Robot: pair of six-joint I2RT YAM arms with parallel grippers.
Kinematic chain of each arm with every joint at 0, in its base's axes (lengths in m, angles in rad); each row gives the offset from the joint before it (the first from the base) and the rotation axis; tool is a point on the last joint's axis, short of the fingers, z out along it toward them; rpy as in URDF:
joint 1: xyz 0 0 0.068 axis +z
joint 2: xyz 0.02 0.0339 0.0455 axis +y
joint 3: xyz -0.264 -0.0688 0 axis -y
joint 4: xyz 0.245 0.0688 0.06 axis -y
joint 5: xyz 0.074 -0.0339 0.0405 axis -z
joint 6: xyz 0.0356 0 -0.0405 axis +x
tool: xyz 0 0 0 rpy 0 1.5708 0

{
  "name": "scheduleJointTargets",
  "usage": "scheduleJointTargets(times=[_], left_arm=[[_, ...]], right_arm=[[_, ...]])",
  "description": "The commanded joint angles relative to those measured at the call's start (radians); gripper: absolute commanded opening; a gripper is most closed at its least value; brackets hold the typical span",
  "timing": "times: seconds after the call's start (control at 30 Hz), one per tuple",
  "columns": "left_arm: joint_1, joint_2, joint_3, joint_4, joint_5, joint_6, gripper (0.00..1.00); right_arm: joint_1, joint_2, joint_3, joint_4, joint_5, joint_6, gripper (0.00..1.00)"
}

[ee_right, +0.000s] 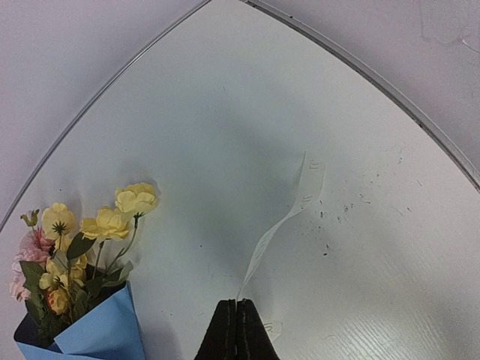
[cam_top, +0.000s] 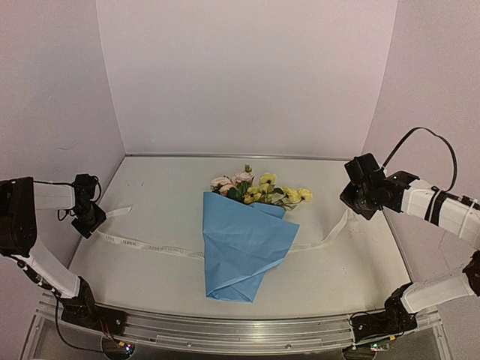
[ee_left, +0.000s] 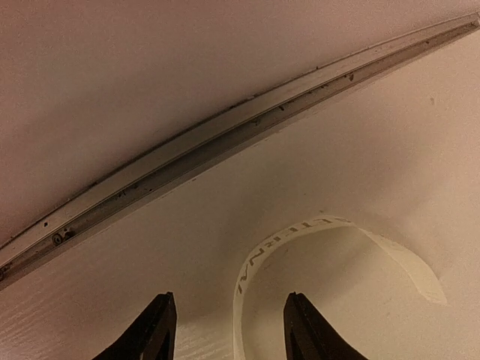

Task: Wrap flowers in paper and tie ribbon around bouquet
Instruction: Pick up the left side of the ribbon at the center of the board.

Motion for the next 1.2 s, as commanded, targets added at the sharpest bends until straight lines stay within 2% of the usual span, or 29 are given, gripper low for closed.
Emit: scheduleJointTargets(times=[0.0, 0.17, 0.27, 0.43, 0.47, 0.7, 0.83, 1.17], left_arm=[[0.022, 0.103, 0.106, 0.038, -0.010, 0.058, 0.50], [0.032, 0.216, 0.173, 0.071, -0.004, 0.093, 0.45], [0.033, 0.257, 0.195, 0.076, 0.011, 0.098, 0.32], [0.033, 0.266, 0.199, 0.099, 0.029, 0.109, 0.03], [0.032, 0.262, 0.205, 0.106, 0.039, 0.122, 0.01], [-0.026, 0.153, 0.256, 0.221, 0.149, 0.224, 0.00], [-0.166, 0.105, 0.332, 0.282, 0.239, 0.318, 0.00], [-0.503, 0.122, 0.433, 0.507, 0.667, 0.481, 0.00]], right_arm=[[0.017, -0.039, 0.026, 0.029, -0.024, -0.039, 0.00], [0.025, -0.059, 0.013, 0.036, -0.032, -0.043, 0.00], [0.025, -0.063, 0.010, 0.037, -0.034, -0.047, 0.00], [0.030, -0.071, 0.017, 0.037, -0.046, -0.063, 0.00], [0.035, -0.072, 0.023, 0.037, -0.049, -0.070, 0.00], [0.065, -0.045, 0.087, 0.061, -0.098, -0.155, 0.00], [0.076, -0.015, 0.135, 0.064, -0.139, -0.188, 0.00], [0.099, 0.031, 0.200, 0.081, -0.290, -0.188, 0.00]])
